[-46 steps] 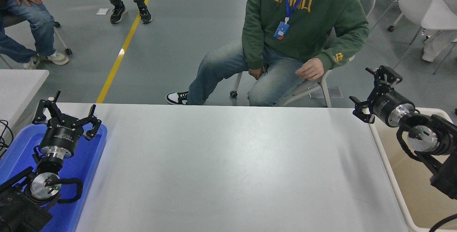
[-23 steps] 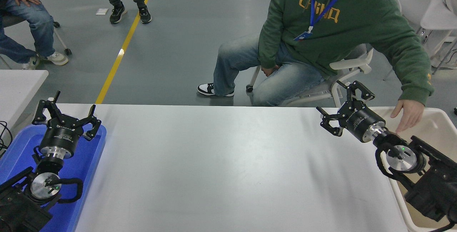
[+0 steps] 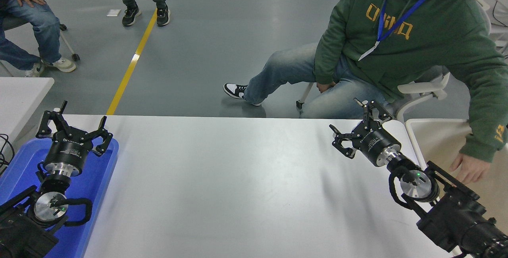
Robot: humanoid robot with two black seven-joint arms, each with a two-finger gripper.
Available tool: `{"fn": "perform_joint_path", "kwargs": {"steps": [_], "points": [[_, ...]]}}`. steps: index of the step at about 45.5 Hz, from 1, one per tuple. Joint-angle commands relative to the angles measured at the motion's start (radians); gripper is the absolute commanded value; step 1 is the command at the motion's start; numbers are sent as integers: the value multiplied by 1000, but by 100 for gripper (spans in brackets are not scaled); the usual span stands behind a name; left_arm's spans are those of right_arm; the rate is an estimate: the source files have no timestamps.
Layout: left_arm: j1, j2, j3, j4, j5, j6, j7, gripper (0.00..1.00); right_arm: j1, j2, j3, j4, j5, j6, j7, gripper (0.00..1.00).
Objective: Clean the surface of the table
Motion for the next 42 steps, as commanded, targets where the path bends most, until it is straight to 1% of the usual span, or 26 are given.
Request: {"fn": "perform_joint_path", "kwargs": {"steps": [1,10,22,42], "points": [[0,0,0,0,0,0,0,100,2,18,-5,-10,-1,1,4,100],[0,0,0,0,0,0,0,100,5,18,1,-13,-1,-1,5,100],[0,0,0,0,0,0,0,100,10,18,3,-26,-1,-2,34,100],[0,0,0,0,0,2,0,100,5,17,3,-26,-3,-4,39,100]]}}
